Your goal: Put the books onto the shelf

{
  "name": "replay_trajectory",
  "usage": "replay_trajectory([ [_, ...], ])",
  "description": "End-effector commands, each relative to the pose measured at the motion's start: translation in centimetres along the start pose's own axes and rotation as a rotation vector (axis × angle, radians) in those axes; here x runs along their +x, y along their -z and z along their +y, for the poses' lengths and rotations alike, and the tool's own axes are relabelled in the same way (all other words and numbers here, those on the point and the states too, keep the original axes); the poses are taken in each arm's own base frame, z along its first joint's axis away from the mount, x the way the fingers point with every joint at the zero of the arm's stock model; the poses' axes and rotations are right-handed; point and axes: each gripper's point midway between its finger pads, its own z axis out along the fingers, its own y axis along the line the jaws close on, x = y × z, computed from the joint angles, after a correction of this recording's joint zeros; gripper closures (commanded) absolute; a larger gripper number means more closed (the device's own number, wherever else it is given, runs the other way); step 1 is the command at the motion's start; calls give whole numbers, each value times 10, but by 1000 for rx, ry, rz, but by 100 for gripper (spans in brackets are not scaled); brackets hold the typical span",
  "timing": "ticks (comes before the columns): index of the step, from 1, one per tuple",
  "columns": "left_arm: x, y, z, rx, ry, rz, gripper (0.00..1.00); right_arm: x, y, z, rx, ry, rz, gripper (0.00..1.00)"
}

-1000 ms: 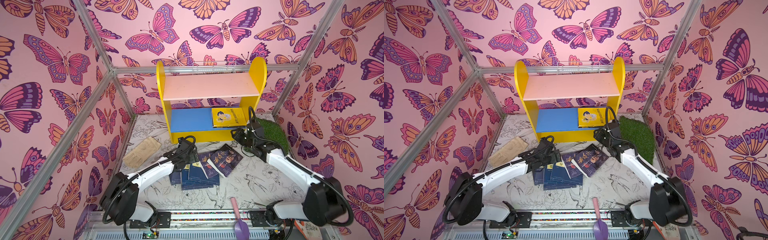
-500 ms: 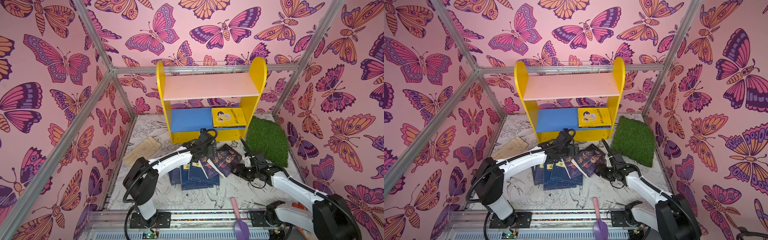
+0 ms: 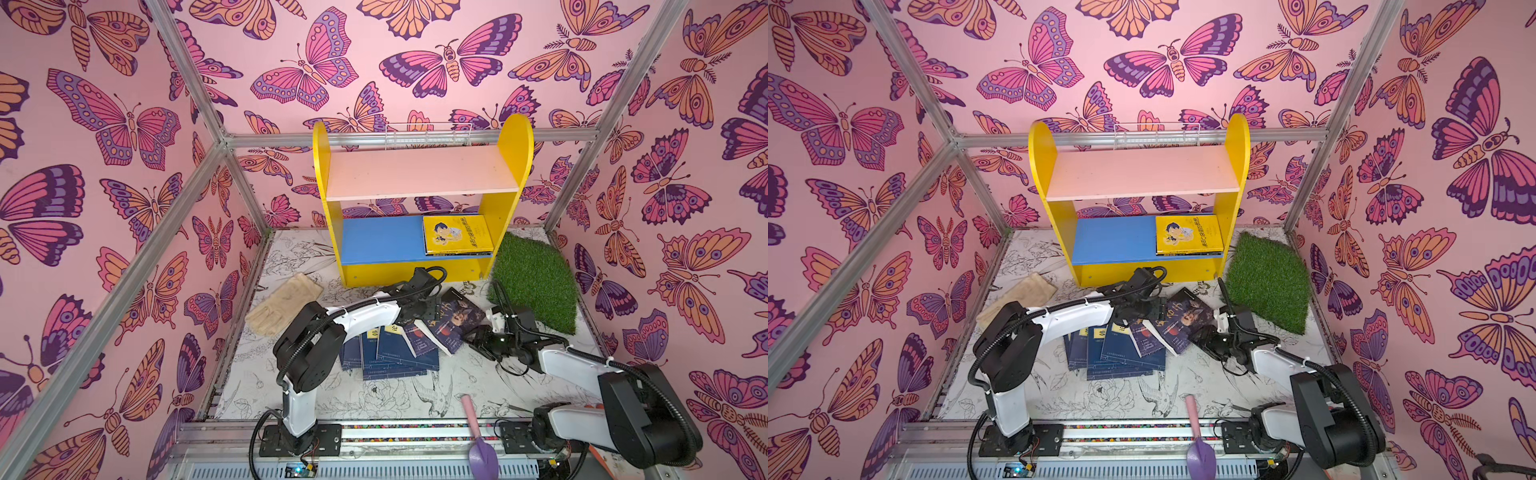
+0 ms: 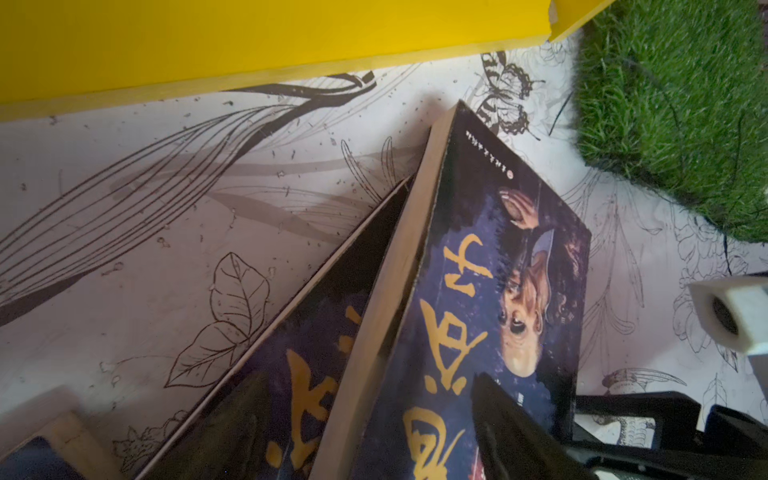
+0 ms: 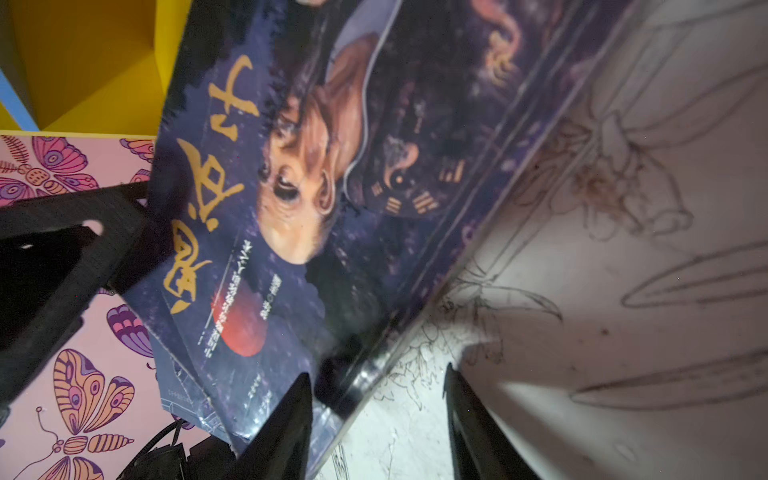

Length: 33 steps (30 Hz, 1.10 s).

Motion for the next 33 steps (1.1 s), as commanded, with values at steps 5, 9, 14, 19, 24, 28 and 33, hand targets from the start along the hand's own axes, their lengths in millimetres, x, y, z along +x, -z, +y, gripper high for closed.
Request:
replay_trajectory([
  [5,40,-22,19,-45,9,114,26,-23,0,33,-175,37,-91,54],
  [9,45,-26,21,-51,8,129,26,-32,9,54,-263,56,-141,59],
  [14,49,-29,18,-32,2,147,26,-35,18,71,-318,97,-175,66],
  [19,48,-31,9,19,-1,143,26,-33,10,69,-299,95,-167,66],
  [24,45,-28,5,45,-1,120,25,-31,-2,66,-321,56,-154,81],
  [28,32,-15,11,47,30,70,18,-31,-1,68,-357,45,-170,95],
  [33,-4,30,20,119,124,-46,11,-36,17,82,-371,78,-220,100],
])
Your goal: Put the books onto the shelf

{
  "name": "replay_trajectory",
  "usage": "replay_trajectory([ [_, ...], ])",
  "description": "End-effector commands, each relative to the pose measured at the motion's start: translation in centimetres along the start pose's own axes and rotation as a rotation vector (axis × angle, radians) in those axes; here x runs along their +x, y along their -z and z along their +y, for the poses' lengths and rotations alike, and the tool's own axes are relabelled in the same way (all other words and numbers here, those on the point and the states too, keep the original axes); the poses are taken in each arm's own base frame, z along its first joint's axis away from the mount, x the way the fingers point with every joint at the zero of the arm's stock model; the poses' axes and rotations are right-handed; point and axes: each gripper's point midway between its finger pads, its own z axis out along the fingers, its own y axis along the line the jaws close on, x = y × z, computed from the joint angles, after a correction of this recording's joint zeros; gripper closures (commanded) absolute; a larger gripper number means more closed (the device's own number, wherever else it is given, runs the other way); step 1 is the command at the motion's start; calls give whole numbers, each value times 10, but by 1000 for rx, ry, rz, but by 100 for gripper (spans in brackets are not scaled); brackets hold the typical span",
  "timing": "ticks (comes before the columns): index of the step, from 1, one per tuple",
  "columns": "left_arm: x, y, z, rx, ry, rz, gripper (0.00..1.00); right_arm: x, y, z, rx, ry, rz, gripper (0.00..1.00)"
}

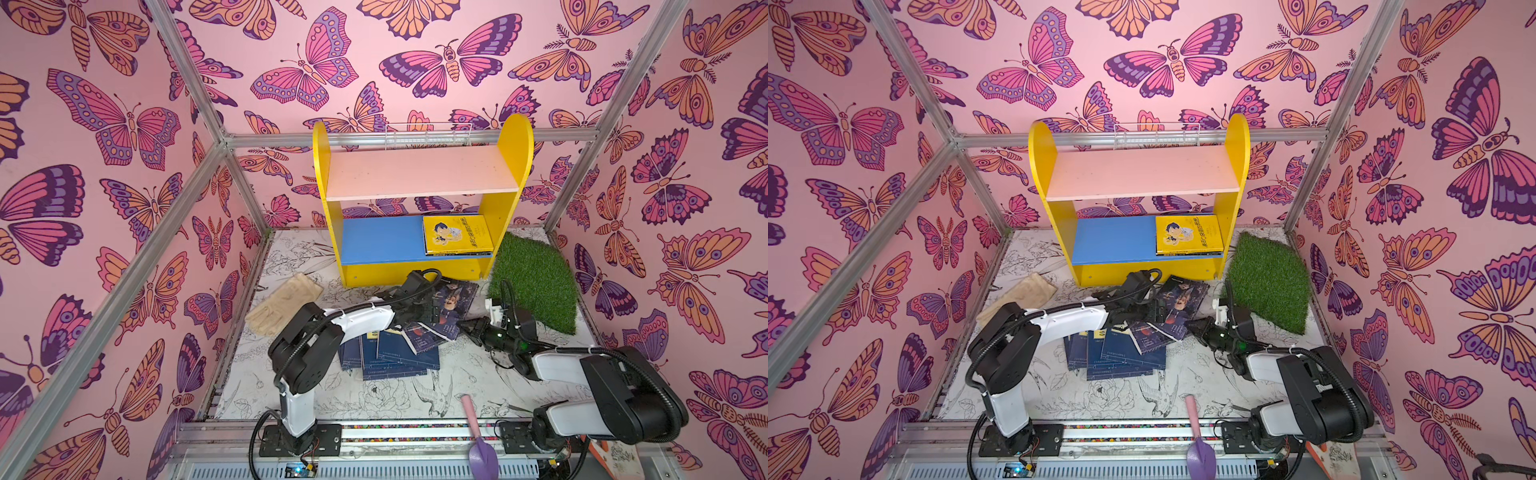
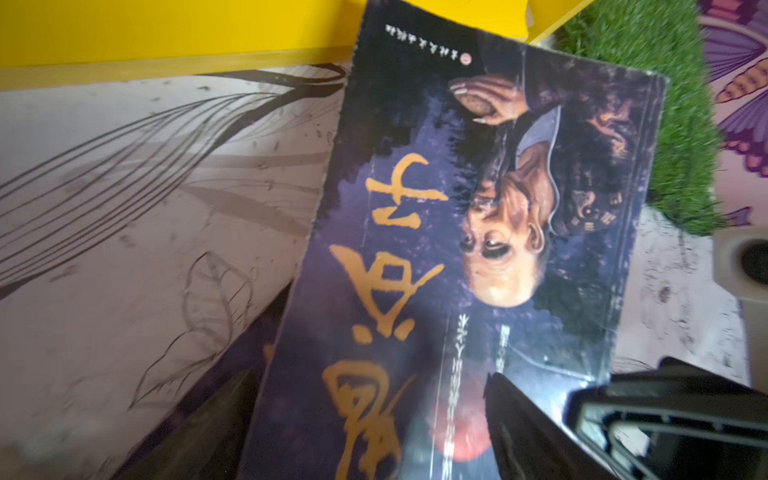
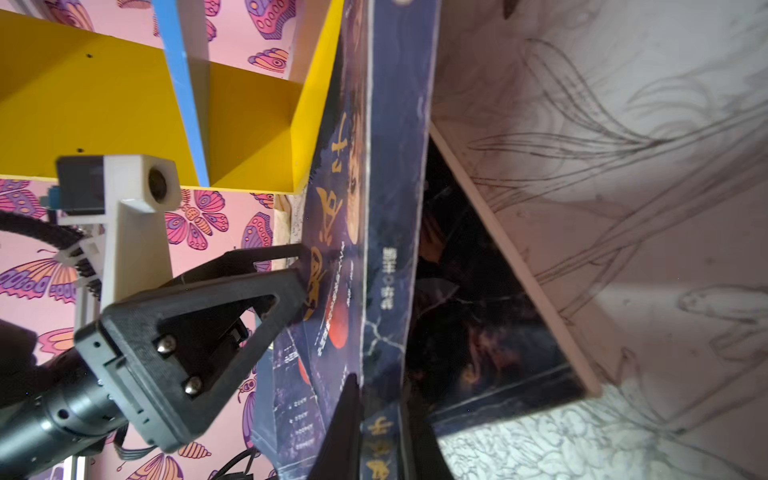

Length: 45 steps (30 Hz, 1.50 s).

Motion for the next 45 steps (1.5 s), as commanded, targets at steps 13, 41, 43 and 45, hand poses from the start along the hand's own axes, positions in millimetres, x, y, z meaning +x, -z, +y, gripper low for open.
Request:
replay_trajectory([
  [13,-27,99,-27,451,261,-132,4,-53,84,126,-274,159,-393,100],
  [41,-37,132,-99,887,175,-140,0,-89,83,233,-432,301,-585,100],
  [43,-39,133,-102,897,167,-142,0,-87,80,240,-451,306,-574,100],
  [45,-42,134,-104,915,167,-152,0,-83,76,245,-465,305,-561,100],
])
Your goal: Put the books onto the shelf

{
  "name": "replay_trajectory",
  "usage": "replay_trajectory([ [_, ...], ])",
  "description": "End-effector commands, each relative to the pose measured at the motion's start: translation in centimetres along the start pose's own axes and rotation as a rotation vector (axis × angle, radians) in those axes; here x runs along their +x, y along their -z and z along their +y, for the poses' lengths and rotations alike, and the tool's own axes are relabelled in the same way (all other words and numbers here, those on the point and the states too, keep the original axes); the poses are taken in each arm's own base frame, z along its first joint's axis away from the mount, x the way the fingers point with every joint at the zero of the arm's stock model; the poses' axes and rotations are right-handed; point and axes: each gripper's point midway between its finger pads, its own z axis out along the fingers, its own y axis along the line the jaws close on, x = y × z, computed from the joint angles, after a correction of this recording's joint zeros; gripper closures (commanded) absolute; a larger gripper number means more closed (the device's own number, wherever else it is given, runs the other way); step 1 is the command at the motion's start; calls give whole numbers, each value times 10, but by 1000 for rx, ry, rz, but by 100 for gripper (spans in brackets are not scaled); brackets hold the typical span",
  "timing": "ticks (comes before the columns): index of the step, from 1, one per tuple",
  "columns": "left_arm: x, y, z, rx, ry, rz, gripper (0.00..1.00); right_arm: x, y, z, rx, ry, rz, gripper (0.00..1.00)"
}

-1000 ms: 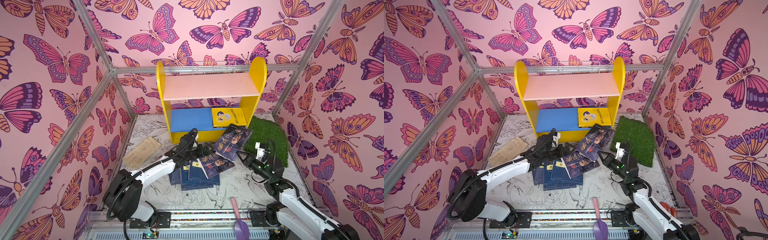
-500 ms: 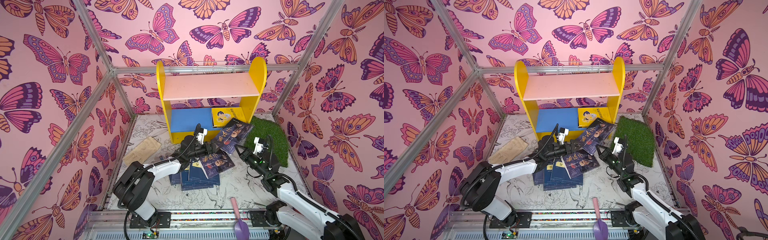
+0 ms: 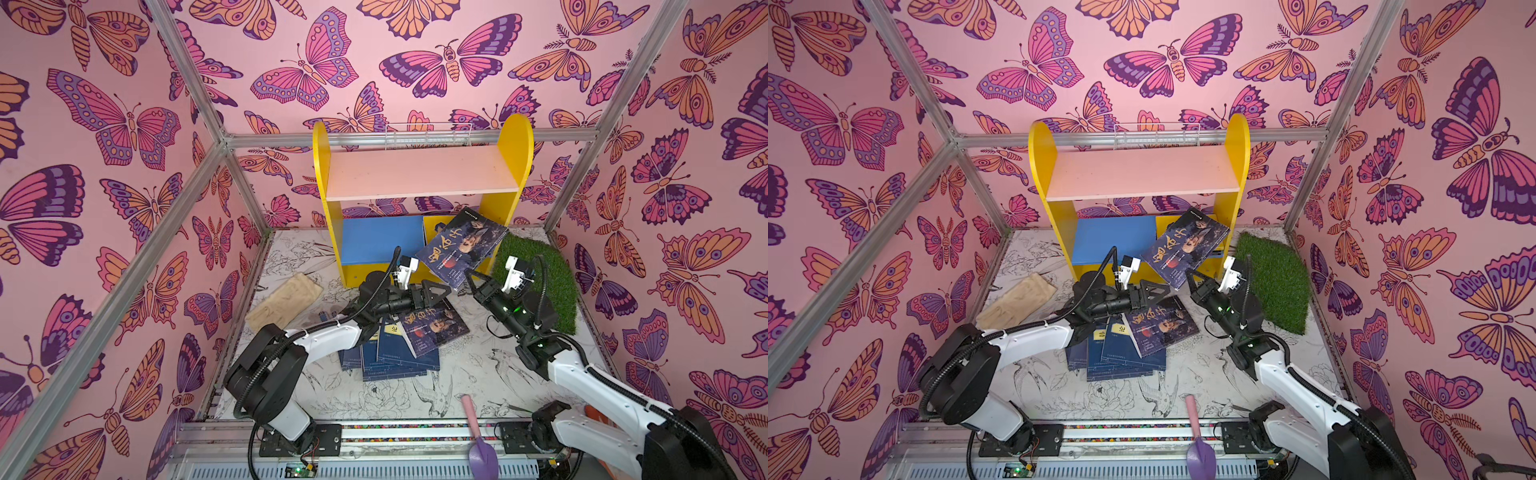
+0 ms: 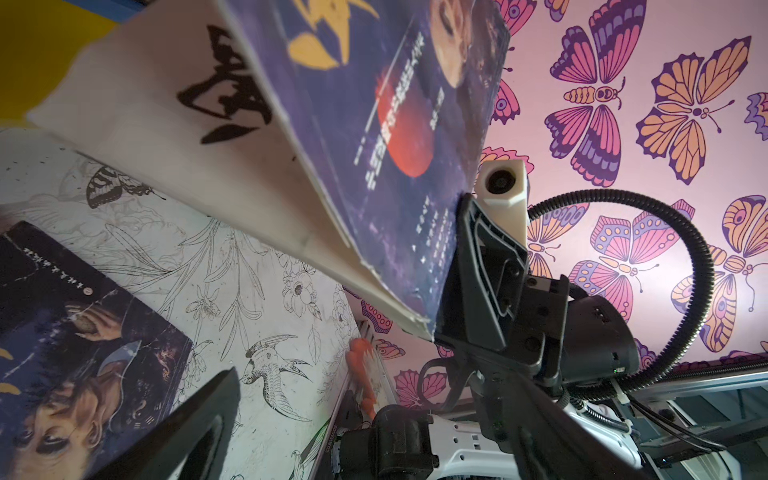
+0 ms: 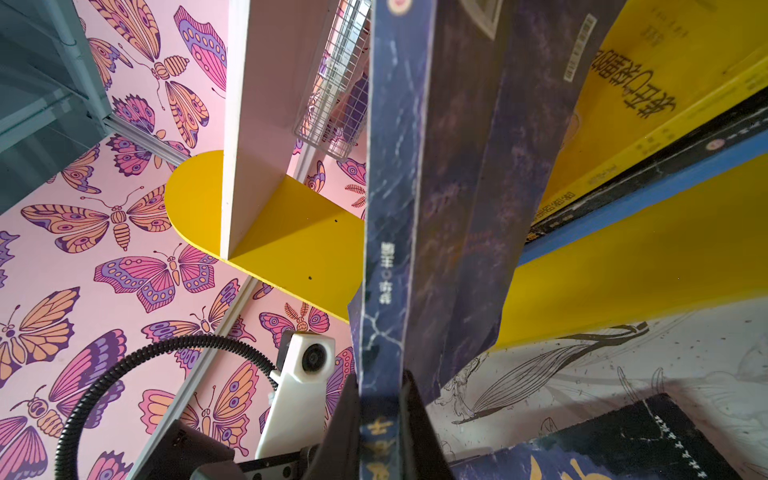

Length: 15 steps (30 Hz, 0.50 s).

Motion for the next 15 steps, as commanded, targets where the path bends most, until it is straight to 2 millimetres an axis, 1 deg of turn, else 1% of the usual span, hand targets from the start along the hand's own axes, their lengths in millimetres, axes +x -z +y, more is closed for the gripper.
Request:
replay_trajectory([
  [1,-7,2,-16,68,-29,-19,0,-26,-2,62,-190,33,-97,100],
  [3,-13,0,-21,102,-25,-41,0,-20,-5,67,-207,32,-85,100],
  [6,-21,-5,-23,122,-7,-71,1,-12,-8,73,-222,24,-75,100],
  [9,-28,-5,-26,122,-11,-103,4,-3,-11,77,-227,21,-54,100],
  [12,-39,0,-28,97,-18,-156,13,7,-11,74,-220,17,-35,100],
  [15,-52,16,-25,51,-25,-233,26,13,-8,62,-186,9,-28,100],
])
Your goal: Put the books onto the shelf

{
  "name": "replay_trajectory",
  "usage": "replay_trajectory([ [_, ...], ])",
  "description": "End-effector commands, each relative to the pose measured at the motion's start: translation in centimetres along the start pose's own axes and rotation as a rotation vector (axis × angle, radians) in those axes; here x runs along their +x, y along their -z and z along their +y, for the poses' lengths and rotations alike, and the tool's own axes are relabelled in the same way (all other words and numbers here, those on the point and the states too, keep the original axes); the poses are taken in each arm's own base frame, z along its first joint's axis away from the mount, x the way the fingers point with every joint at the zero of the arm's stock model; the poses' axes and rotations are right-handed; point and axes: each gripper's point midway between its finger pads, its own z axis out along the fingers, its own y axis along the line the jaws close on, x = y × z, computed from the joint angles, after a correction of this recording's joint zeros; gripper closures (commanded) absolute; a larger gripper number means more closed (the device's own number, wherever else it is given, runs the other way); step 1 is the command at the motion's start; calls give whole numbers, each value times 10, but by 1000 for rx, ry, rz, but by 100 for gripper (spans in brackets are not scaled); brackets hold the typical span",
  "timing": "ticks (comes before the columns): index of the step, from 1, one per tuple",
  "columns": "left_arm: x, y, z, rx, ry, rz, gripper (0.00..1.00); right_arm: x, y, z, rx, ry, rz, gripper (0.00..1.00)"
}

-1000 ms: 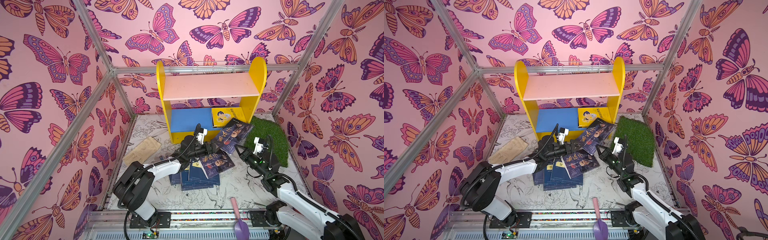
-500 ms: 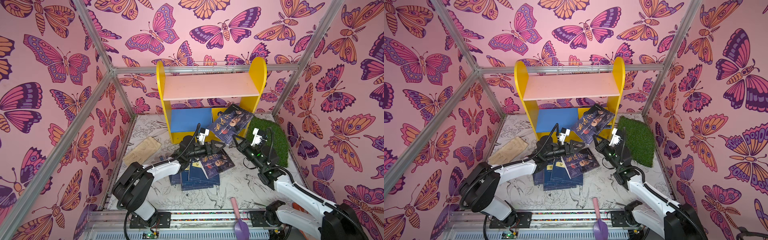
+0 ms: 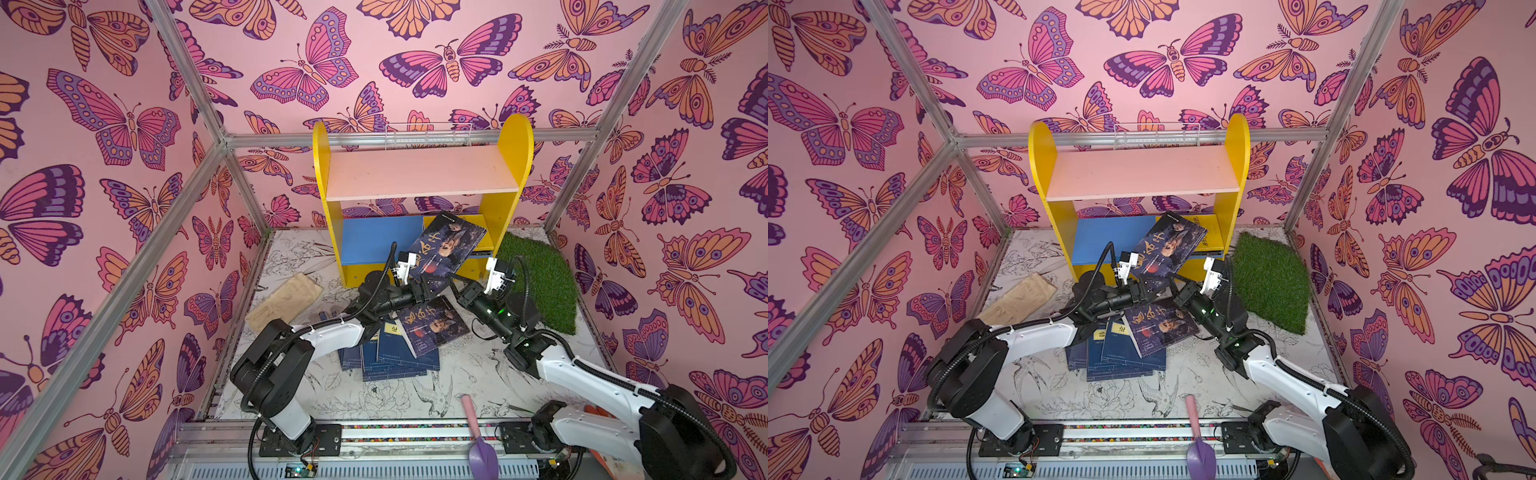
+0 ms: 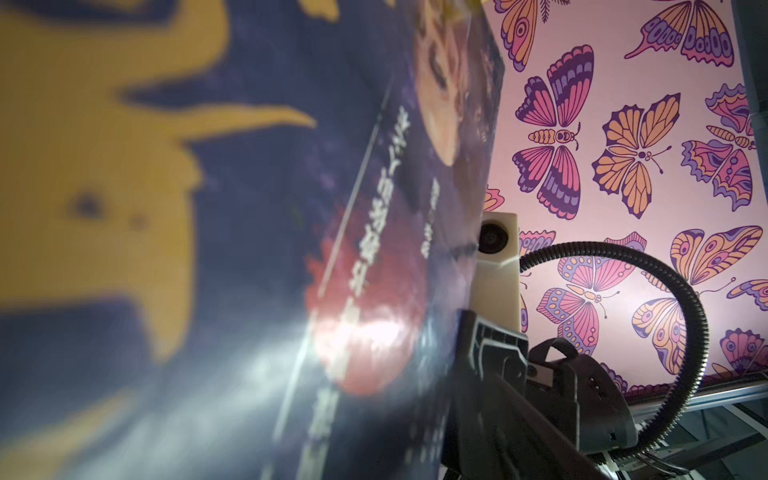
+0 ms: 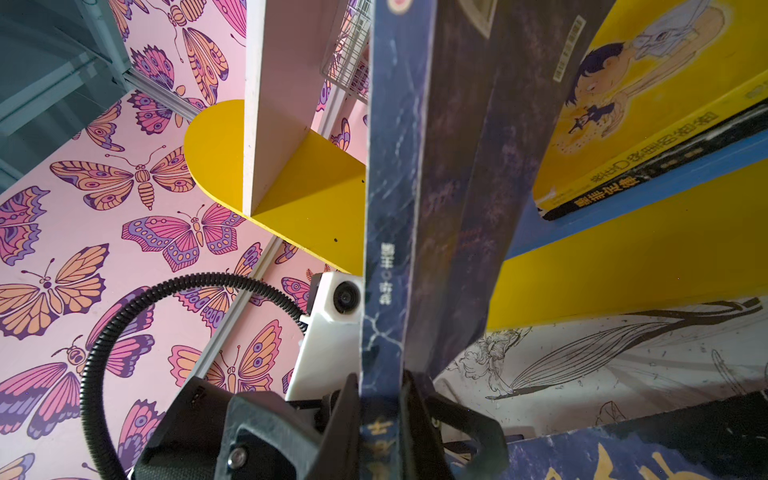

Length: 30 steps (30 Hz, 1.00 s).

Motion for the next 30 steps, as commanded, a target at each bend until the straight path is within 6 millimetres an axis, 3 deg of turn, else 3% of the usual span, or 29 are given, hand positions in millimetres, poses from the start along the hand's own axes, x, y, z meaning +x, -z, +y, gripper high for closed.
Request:
replay_trajectory([
  [1,-34,21,-22,3,-71,-153,30,-22,8,31,-100,20,-103,100],
  [4,-40,35,-21,-31,-94,-202,48,-16,15,14,-32,39,-89,100],
  [9,-39,38,-18,-63,-111,-201,79,2,23,-6,35,49,-20,100],
  [14,-39,38,-16,-78,-118,-201,98,21,26,-22,87,50,66,100],
  [16,-38,39,-16,-93,-138,-193,100,27,26,-26,97,49,95,97],
  [17,-38,40,-19,-88,-154,-189,100,28,27,-28,105,45,98,91],
  [19,-31,41,-17,-106,-172,-146,100,25,30,-34,134,33,78,69],
  [21,-26,44,-23,-87,-188,-108,100,18,33,-35,136,34,47,56],
  [25,-16,50,-27,-60,-183,-39,100,-1,40,-37,131,19,5,46],
  [30,-6,54,-37,-22,-197,13,100,-20,47,-46,123,-36,-42,43],
])
